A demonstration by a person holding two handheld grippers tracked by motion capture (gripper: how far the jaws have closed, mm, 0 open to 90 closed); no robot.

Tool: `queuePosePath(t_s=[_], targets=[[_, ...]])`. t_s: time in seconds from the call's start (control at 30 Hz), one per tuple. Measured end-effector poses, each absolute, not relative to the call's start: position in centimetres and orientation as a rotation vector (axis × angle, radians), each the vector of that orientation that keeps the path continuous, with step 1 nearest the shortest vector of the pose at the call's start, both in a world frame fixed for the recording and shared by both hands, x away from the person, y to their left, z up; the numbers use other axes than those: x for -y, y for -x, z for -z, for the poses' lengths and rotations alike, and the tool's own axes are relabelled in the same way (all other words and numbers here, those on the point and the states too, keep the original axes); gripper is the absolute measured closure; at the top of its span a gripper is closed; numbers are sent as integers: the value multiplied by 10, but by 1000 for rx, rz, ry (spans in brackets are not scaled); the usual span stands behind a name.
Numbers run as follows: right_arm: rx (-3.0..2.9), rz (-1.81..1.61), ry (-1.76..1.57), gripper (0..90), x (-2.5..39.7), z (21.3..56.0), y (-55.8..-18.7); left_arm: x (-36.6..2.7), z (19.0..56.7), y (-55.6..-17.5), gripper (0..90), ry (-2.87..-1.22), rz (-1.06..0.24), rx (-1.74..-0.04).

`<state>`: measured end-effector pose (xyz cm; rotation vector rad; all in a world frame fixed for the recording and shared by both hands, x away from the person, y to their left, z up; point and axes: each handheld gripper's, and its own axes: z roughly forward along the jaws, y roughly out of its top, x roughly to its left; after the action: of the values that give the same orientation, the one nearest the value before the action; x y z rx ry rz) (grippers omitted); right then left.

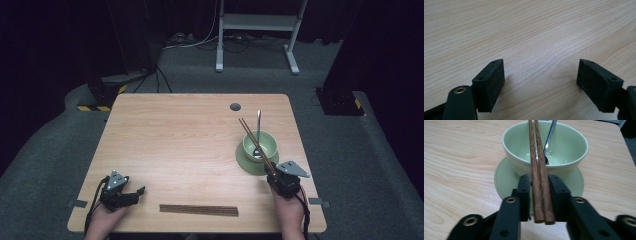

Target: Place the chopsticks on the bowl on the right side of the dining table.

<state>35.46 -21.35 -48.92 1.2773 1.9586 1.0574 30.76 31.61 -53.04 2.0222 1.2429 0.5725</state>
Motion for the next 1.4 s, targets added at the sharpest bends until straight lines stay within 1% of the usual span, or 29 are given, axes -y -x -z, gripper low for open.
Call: queuePosePath(t_s=[0.5, 0.97, 1.17, 1.4], targets=[[-2033, -1093, -1224, 760, 216, 487, -342, -317, 531, -309, 224, -2019, -558, -1245], [-2047, -1105, -1211, 758, 213, 486, -340, -316, 531, -308, 224, -2020, -564, -1244], [-2034, -1094, -1214, 703, 212, 486, -343, -316, 531, -308, 224, -2019, -563, -1244], [-2009, -1077, -1215, 684, 214, 485, -342, -316, 531, -308, 225, -2019, -562, -1244]])
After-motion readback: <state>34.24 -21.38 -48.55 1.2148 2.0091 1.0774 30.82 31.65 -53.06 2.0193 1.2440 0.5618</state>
